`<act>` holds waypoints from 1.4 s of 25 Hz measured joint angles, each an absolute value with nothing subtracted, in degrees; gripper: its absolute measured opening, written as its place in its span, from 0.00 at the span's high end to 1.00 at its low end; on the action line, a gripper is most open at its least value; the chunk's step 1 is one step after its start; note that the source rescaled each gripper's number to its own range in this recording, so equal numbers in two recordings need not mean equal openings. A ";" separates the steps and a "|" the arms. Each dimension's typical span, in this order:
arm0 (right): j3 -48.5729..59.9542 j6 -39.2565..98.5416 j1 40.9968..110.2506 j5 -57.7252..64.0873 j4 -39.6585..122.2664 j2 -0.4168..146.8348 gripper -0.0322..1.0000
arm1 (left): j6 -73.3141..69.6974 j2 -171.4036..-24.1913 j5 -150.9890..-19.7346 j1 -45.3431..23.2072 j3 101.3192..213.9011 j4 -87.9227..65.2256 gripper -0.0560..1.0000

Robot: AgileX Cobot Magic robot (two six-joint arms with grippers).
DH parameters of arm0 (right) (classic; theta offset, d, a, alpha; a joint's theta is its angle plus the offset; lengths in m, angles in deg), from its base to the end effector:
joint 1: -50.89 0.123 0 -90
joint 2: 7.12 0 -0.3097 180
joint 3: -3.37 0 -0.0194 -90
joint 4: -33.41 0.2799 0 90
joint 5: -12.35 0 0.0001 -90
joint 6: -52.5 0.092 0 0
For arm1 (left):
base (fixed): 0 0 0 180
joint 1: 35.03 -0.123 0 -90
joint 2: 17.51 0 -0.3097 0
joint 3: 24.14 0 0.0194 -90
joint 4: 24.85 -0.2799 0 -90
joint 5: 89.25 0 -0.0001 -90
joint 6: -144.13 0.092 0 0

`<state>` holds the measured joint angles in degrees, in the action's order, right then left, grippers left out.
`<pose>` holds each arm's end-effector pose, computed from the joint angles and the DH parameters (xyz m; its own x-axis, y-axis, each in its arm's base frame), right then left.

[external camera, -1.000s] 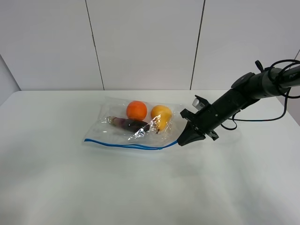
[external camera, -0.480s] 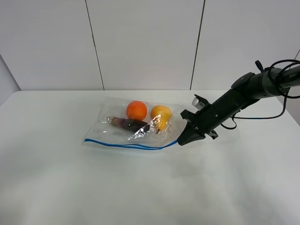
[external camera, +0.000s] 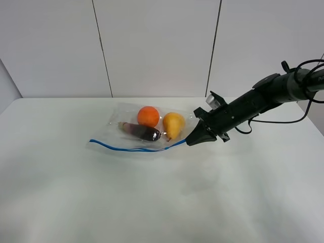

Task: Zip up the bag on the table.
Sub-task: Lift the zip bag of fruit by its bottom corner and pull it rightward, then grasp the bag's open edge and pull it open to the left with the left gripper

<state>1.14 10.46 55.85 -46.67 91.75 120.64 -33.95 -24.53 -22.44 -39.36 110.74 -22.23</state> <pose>0.4187 0.1038 0.1407 -0.9772 -0.1110 -0.1812 -0.2084 0.6677 0.7147 -0.0176 -0.0052 0.3034 -0.4829 -0.0210 -0.8754 -0.0313 0.9995 -0.0068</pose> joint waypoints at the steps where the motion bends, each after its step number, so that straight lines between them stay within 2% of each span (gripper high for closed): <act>1: 1.14 10.25 55.85 -46.73 91.83 120.14 0.97 | -33.95 -24.53 -22.44 -39.36 110.74 -22.23 0.00; 17: 1.14 3.49 55.85 -53.43 99.71 119.18 0.97 | -33.95 -24.53 -22.45 -39.36 110.74 -22.23 0.00; 30: 1.14 3.18 55.85 -53.60 102.79 119.18 0.97 | -33.95 -24.62 -24.62 -39.36 112.20 -23.17 0.00; 35: 1.14 3.18 55.85 -53.60 102.79 119.18 0.97 | -33.95 -32.62 -26.95 -39.36 115.98 -23.62 0.00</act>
<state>1.14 3.18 55.85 -53.60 102.79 119.18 -33.95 -32.62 -26.95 -39.36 115.98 -23.62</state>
